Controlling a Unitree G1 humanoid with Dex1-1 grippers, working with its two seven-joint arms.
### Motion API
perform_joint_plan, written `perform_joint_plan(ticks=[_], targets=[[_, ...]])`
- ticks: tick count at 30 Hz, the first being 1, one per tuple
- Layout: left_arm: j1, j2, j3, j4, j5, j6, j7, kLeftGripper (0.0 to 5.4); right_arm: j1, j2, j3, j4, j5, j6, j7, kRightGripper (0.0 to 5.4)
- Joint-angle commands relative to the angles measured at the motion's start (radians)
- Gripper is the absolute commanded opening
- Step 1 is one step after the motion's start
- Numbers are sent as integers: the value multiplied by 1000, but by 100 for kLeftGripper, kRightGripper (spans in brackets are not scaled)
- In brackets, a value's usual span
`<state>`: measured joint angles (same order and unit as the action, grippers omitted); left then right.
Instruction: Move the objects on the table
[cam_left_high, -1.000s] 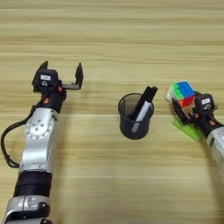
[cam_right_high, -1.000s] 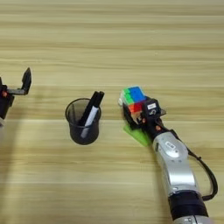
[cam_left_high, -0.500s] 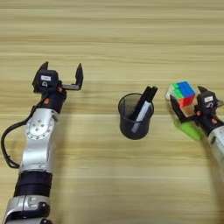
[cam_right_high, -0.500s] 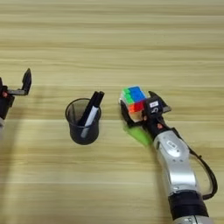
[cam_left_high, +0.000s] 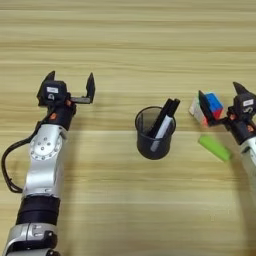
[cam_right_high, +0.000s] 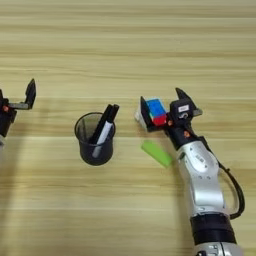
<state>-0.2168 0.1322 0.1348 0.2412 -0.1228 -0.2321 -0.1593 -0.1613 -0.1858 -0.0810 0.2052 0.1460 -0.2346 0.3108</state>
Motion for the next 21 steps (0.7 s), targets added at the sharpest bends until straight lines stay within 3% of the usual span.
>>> perform_joint_plan(ticks=[1, 10, 21], targets=[[-18, 4, -3, 16, 10, -13, 4, 540, -56, -2, -4, 39, -31, -17, -34, 538], [-19, 5, -3, 25, 12, -26, 4, 540, -166, -36, -12, 144, -96, 2, -98, 538], [-15, 5, -2, 29, 12, -31, 4, 540, -226, -47, 25, 250, -167, 48, -131, 538]])
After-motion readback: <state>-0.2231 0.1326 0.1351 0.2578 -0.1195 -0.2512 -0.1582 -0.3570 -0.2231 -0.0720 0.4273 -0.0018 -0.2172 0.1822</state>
